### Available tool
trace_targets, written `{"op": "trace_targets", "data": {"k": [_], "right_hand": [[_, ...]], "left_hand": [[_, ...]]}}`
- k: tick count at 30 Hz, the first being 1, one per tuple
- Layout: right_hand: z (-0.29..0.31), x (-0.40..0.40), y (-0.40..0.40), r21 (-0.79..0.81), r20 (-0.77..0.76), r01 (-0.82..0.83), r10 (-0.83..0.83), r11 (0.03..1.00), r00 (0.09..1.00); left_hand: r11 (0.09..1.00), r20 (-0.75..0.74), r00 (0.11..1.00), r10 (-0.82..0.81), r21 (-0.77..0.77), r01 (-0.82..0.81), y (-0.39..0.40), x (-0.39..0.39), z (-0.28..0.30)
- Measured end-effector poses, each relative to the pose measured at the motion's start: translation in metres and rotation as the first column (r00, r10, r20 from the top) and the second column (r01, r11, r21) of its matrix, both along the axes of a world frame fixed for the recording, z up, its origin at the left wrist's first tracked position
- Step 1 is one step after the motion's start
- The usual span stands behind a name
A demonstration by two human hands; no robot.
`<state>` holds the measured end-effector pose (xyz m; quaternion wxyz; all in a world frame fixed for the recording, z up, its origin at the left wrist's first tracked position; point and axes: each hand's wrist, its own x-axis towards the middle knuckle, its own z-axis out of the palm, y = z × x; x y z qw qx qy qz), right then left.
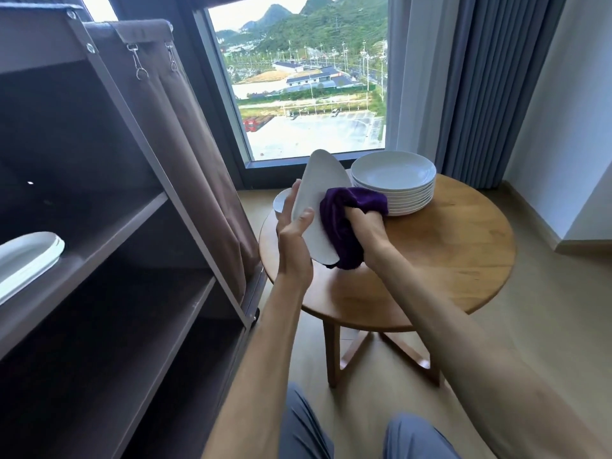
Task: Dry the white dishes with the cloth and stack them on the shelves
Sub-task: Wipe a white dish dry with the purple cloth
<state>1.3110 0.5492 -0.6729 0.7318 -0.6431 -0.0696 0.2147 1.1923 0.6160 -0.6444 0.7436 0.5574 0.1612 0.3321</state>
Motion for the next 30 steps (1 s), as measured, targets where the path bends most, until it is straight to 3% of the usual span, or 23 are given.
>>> {"op": "trace_targets", "data": {"k": [3, 6, 14, 18, 25, 27, 30], "right_hand": [[0.011, 0.013, -0.002, -0.226, 0.26, 0.139, -0.078, 0.964, 0.963], [0.029, 0.02, 0.001, -0.33, 0.456, 0.292, -0.12, 0.898, 0.882], [0.051, -0.016, 0.007, -0.157, 0.733, 0.148, 0.015, 0.977, 0.68], [0.043, -0.047, 0.011, -0.113, 0.75, -0.021, 0.099, 0.993, 0.654], [0.056, -0.047, 0.032, -0.176, 0.821, 0.05, 0.118, 0.983, 0.559], [0.062, -0.037, 0.038, -0.193, 0.806, 0.071, 0.117, 0.979, 0.58], [0.072, -0.016, 0.041, -0.272, 0.72, 0.132, 0.11, 0.953, 0.686]], "left_hand": [[0.995, -0.008, 0.997, -0.082, 0.058, 0.082, 0.003, -0.006, -0.004], [0.991, -0.013, 0.994, -0.107, 0.078, 0.107, -0.005, -0.007, -0.001], [0.99, -0.034, 0.999, 0.007, 0.144, -0.002, -0.011, 0.017, 0.018], [1.0, 0.058, 0.998, 0.008, -0.03, -0.006, 0.001, 0.023, 0.021], [1.0, 0.066, 0.998, -0.001, -0.02, 0.002, 0.017, 0.012, 0.014], [1.0, 0.061, 0.998, -0.028, 0.007, 0.028, 0.019, 0.002, 0.013], [0.995, 0.085, 0.993, -0.078, 0.063, 0.073, 0.013, -0.012, 0.008]]}}
